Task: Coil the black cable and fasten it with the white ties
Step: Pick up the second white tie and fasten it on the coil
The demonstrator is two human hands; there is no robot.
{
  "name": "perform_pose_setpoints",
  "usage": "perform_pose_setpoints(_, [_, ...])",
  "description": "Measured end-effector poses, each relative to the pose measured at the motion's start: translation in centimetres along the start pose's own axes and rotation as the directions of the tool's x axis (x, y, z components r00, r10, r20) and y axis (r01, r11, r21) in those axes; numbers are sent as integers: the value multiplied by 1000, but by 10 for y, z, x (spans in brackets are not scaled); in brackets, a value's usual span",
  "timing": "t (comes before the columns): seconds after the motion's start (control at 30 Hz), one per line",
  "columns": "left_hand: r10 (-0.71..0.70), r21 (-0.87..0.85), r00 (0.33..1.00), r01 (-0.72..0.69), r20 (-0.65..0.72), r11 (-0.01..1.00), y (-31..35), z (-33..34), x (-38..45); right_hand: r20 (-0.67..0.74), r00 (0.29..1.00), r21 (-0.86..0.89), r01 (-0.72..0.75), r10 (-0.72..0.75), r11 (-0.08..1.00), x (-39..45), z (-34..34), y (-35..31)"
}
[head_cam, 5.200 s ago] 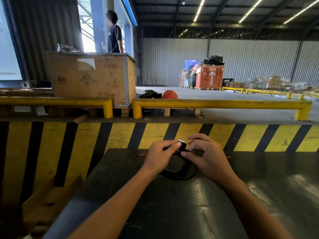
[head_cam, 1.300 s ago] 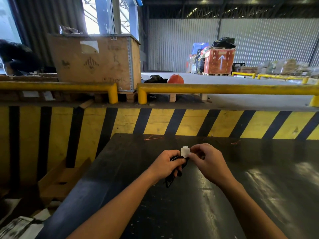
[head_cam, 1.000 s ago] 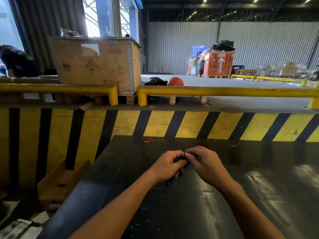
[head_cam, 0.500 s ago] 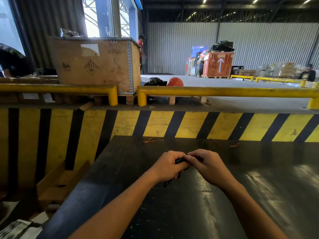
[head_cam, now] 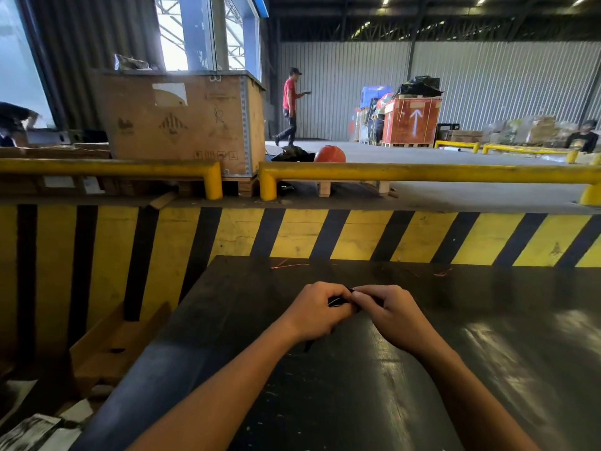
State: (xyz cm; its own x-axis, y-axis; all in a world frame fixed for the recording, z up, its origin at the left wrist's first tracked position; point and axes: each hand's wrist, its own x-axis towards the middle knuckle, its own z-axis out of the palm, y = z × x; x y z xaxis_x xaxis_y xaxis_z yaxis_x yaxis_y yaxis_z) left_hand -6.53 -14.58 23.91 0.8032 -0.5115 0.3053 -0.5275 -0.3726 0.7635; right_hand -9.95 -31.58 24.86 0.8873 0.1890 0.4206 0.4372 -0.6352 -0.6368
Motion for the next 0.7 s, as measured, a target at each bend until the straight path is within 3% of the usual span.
perform_pose_setpoints(0.33, [-8,18,1000,8,7,1000,1,0,0,27,999,-69,-35,37,997,3,-1,1])
perform_pose_setpoints(0.7, [-75,-179,997,73,-4,981,4,-5,1,-143,986,-117,-102,85,988,9,10,4])
